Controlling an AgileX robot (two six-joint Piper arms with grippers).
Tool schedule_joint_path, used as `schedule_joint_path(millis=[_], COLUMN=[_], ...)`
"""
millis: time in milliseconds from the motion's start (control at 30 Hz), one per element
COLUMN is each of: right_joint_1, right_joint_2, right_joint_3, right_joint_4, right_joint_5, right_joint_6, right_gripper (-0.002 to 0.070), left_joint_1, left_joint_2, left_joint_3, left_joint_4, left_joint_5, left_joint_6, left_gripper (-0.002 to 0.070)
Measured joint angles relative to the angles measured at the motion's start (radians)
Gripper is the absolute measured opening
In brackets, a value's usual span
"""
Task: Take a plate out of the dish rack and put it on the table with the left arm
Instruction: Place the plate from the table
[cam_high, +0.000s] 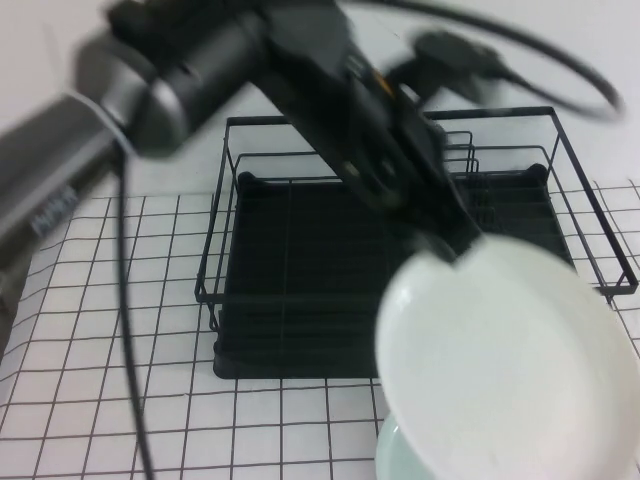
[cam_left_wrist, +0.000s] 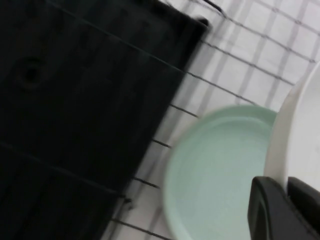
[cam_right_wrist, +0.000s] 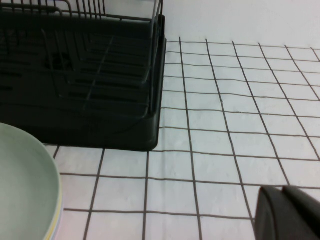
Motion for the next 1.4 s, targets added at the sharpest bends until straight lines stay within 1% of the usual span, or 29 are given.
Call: schedule_joint_path(millis=[67, 133, 233, 333, 467, 667, 1100, 1300, 1400], right_joint_1=[0.0, 0.0, 0.0, 0.0, 0.0, 0.0, 0.0, 0.0, 0.0], right_joint_2=[0.0, 0.0, 0.0, 0.0, 0.0, 0.0, 0.0, 0.0, 0.0], right_joint_3=[0.0, 0.0, 0.0, 0.0, 0.0, 0.0, 0.0, 0.0, 0.0], right_joint_4=[0.0, 0.0, 0.0, 0.0, 0.0, 0.0, 0.0, 0.0, 0.0], right_joint_5=[0.0, 0.0, 0.0, 0.0, 0.0, 0.0, 0.0, 0.0, 0.0], right_joint_6=[0.0, 0.0, 0.0, 0.0, 0.0, 0.0, 0.0, 0.0, 0.0], right_gripper=[-0.0001, -0.0001, -0.0001, -0.0001, -0.0001, -0.0001, -0.0001, -0.0001, -0.0001], left_joint_1=[-0.069, -0.115, -0.143, -0.144, -0.125, -0.114, -0.114, -0.114, -0.114], left_joint_2=[0.0, 0.0, 0.0, 0.0, 0.0, 0.024, 0.078, 0.062, 0.05], left_joint_3=[0.041, 0.084, 0.176, 0.276, 0.392, 0.43, 0.43, 0.43, 0.43], left_joint_4=[0.03, 0.05, 0.054, 0.061, 0.067, 0.057, 0.077, 0.082, 0.097], left_joint_5=[-0.01, -0.049, -0.12, -0.211, -0.341, -0.453, -0.485, -0.473, -0.441], left_joint_6=[-0.023, -0.043, -0.058, -0.064, -0.066, -0.065, -0.049, -0.049, -0.049], left_gripper=[0.0004, 0.0004, 0.0004, 0.0004, 0.0004, 0.0004, 0.0004, 0.0004, 0.0003])
